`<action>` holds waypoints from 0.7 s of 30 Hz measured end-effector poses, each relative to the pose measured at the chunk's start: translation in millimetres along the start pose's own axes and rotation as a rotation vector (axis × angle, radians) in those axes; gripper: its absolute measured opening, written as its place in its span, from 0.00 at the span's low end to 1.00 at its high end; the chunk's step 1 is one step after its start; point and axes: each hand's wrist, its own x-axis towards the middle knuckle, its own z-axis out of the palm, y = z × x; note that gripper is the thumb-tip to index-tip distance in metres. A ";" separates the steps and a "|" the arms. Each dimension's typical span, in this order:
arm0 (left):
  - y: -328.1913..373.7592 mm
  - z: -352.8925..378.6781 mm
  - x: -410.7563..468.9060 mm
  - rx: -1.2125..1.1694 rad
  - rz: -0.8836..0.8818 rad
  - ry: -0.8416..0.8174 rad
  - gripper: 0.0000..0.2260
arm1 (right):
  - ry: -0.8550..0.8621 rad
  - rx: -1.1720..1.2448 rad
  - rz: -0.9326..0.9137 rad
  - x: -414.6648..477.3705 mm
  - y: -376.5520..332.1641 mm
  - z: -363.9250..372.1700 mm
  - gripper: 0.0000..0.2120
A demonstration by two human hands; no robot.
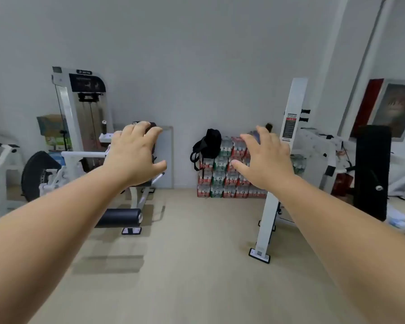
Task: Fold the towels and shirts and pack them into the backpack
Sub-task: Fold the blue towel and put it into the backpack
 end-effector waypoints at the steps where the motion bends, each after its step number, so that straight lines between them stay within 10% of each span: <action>1: -1.7 15.6 8.5 -0.015 0.010 -0.023 0.35 | -0.026 -0.010 0.007 8.8 -1.6 14.1 0.35; 21: -30.9 374.7 294.4 -0.197 0.164 -0.287 0.35 | -0.247 -0.096 0.165 266.0 47.1 298.0 0.34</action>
